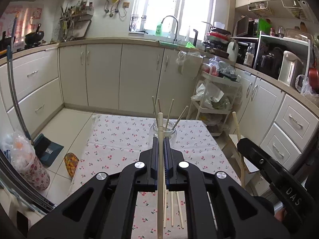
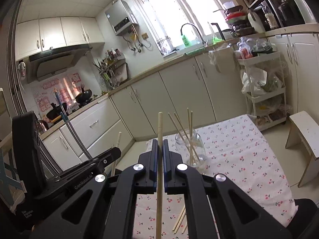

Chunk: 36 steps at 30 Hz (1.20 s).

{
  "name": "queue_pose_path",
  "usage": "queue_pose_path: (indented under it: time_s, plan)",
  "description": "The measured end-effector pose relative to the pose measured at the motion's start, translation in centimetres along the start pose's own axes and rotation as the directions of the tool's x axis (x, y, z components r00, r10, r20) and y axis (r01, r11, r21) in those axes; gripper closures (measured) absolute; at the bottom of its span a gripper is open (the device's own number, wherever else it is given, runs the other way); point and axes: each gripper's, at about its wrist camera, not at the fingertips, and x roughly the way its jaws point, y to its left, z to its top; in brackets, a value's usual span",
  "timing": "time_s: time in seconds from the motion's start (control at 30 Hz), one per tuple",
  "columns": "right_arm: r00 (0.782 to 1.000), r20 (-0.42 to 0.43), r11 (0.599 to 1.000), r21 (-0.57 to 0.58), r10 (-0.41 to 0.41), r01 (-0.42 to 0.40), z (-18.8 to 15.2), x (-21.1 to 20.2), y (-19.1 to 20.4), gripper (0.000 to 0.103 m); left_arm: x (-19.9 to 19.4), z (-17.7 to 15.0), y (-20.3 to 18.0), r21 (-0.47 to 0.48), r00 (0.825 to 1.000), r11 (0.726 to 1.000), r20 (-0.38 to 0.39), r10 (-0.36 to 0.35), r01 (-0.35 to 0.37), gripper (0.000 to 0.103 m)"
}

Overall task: Organize utensils
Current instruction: 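Lift both held sticks up and carry them over the jar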

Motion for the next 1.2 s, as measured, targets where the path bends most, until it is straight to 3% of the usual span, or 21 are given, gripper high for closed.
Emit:
queue_pose_path:
  time_s: [0.2, 0.8, 1.2]
  plan:
    - [0.999, 0.05, 1.0, -0.011, 0.001, 0.0, 0.9, -1.0, 0.3, 0.097, -1.1, 0.7, -0.3, -0.003, 0.999, 1.0, 0.039, -0.002, 0.002, 0.098]
    - [0.995, 0.101, 1.0, 0.015, 0.002, -0.004, 2.2, 1.0, -1.0, 0.097, 1.9, 3.3, 0.8, -0.034, 0.996, 0.999, 0.085, -0.002, 0.005, 0.098]
    - [0.989, 0.148, 0.999, 0.052, -0.011, 0.004, 4.3, 4.3, -2.9, 0.097, 6.7, 6.4, 2.5, -0.103, 0.985, 0.99, 0.15, -0.08, 0.096, 0.098]
